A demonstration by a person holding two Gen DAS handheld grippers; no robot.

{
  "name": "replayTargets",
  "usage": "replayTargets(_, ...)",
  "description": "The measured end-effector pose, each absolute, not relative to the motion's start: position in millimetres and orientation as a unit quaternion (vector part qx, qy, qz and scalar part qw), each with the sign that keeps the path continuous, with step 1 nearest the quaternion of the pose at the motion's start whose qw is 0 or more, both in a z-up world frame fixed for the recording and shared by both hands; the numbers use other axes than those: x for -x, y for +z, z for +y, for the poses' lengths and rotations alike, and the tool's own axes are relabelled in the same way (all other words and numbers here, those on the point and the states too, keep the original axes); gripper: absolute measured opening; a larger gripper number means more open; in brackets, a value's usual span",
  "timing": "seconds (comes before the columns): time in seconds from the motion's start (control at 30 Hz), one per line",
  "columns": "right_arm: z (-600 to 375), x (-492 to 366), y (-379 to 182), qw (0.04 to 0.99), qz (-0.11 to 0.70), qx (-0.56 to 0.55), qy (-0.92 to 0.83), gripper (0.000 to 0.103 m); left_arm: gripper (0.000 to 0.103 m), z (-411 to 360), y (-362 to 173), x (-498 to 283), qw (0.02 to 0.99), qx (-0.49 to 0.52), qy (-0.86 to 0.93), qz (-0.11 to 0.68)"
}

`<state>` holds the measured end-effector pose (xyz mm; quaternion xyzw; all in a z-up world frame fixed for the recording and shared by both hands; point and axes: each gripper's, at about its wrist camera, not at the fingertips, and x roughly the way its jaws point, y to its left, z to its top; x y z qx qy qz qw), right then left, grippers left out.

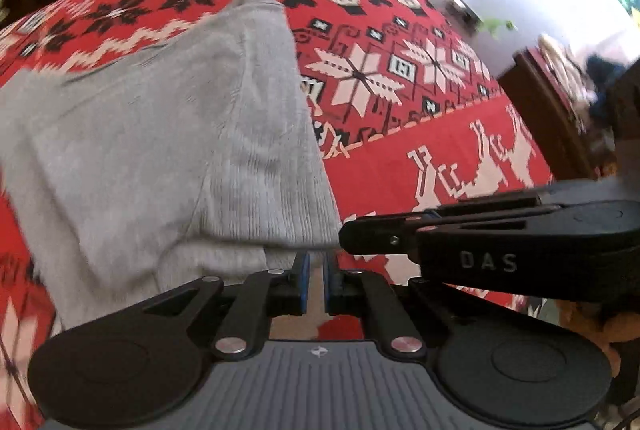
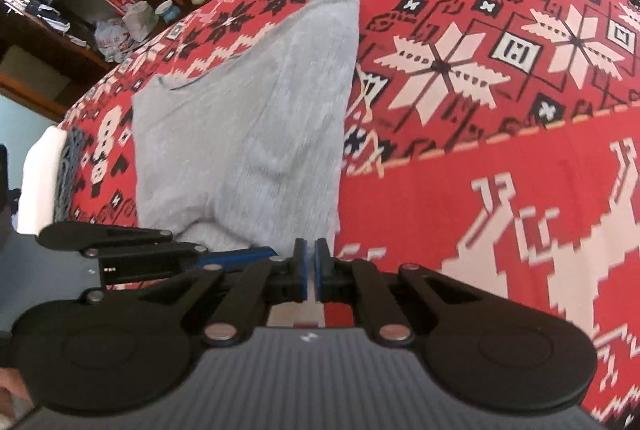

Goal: Fold clothes

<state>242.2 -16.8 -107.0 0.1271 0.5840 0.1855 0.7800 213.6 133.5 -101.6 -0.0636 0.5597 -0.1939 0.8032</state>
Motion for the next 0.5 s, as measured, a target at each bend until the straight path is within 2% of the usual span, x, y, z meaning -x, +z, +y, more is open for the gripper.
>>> replayTargets(0.23,-24,-224,-88,0.799,0.553,-0.108,0.209,0.009,0.005,147,-84,-186,0.849,0.107,-0.117,0.504)
replayTargets(0.5,-21,-210,-82,0.835,0.502,-0.079,0.209,0.010,0.005,175,-94,-156,0.887,0.137,-0.064,0.436)
